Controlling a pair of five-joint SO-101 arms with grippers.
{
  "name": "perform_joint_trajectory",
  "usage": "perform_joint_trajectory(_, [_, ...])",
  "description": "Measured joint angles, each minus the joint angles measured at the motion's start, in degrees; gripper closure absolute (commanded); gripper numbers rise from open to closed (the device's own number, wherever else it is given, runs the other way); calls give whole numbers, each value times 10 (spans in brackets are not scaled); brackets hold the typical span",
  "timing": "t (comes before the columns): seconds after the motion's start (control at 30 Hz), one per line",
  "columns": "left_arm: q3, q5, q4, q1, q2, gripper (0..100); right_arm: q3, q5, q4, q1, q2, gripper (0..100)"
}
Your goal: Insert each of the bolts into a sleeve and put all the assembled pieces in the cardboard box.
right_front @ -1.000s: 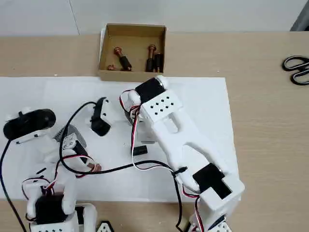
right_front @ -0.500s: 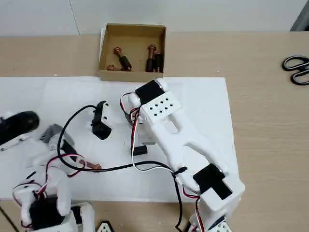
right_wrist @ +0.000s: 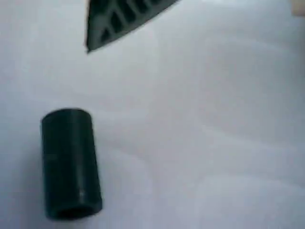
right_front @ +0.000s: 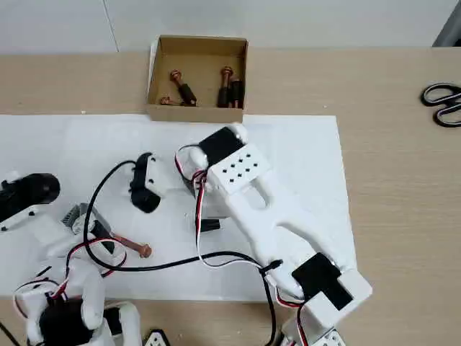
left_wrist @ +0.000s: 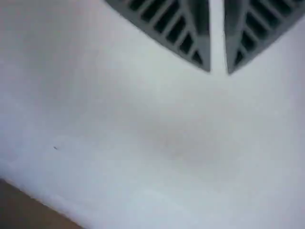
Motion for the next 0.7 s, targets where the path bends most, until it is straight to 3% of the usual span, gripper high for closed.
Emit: perform_joint_trajectory(0.7, [0, 0, 1, 0, 0, 993, 157, 0, -156, -33, -1, 809])
